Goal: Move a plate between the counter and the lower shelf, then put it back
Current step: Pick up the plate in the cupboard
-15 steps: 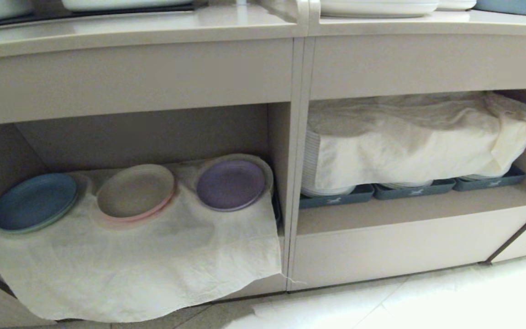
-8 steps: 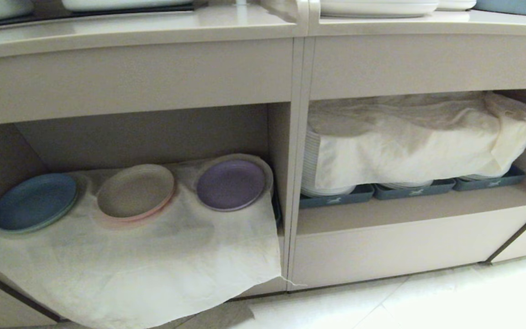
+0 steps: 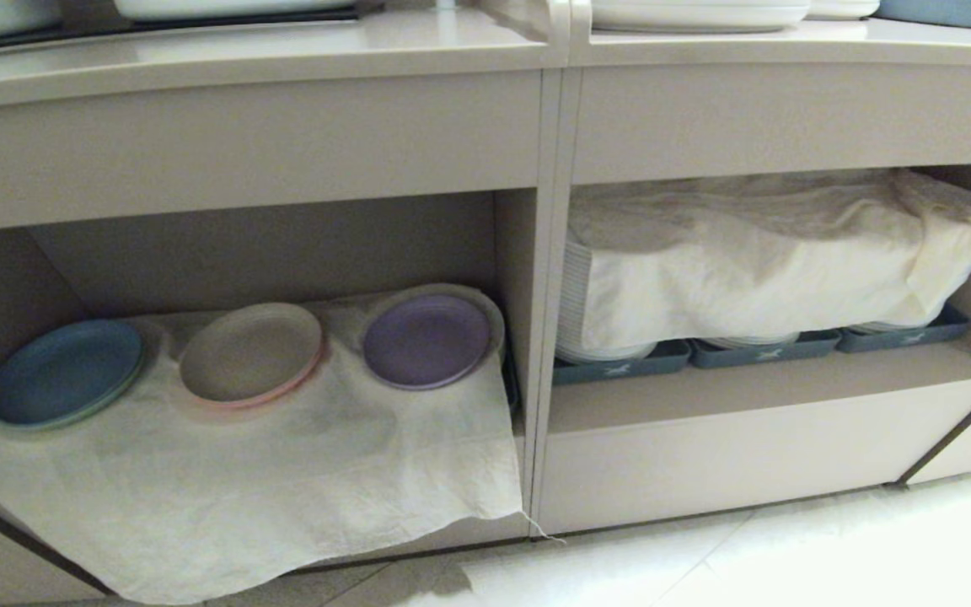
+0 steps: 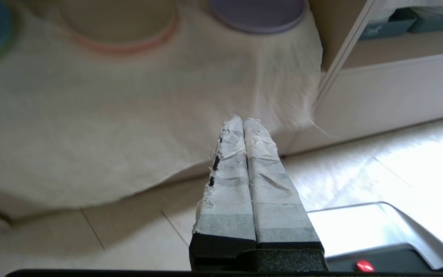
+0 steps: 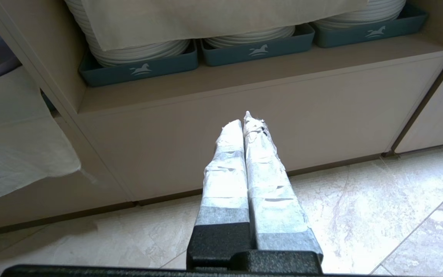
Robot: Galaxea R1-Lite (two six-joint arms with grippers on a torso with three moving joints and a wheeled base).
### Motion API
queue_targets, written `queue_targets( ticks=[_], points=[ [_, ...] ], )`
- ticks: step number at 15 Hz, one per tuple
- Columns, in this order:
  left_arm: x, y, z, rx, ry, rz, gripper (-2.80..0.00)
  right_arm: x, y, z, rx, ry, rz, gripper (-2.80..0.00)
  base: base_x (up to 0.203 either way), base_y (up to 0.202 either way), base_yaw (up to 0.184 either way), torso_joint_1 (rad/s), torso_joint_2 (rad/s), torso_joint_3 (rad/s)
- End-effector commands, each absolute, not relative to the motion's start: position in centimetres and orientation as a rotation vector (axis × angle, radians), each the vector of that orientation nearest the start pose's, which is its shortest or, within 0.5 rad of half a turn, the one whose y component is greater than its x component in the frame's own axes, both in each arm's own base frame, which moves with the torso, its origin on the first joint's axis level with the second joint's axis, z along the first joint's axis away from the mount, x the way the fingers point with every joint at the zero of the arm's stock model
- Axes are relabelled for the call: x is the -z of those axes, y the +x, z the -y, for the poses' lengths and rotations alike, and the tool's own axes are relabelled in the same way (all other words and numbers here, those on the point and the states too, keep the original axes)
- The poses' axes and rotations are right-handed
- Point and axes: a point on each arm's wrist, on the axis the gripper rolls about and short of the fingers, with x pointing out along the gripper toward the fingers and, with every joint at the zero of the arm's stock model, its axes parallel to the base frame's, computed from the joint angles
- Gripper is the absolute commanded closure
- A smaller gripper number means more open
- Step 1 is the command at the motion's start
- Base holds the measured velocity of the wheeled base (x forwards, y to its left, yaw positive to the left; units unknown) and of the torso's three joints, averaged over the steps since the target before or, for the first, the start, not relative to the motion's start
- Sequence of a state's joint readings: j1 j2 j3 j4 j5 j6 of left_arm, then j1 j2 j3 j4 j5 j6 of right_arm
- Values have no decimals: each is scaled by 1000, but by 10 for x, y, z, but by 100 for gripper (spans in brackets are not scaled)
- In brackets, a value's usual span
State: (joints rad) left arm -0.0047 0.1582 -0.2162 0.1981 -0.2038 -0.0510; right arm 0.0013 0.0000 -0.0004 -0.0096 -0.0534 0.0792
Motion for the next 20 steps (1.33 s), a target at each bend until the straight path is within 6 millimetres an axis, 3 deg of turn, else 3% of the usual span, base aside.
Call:
queue_targets(
  ticks=[1, 8, 14, 20],
  points=[
    [-125, -7, 5, 197, -103, -284, 0, -77, -23, 1, 53, 80, 13, 0, 0, 0, 0, 0, 0, 0],
    [-119, 26, 5, 179, -216, -548, 0, -77, -23, 1, 52, 80, 13, 0, 0, 0, 0, 0, 0, 0],
    [-119, 88, 6, 199, -289, -564, 0, -77, -23, 1, 52, 80, 12, 0, 0, 0, 0, 0, 0, 0],
    [-105, 142, 18, 240, -344, -495, 0, -76, -23, 1, 52, 80, 11, 0, 0, 0, 0, 0, 0, 0]
  ],
)
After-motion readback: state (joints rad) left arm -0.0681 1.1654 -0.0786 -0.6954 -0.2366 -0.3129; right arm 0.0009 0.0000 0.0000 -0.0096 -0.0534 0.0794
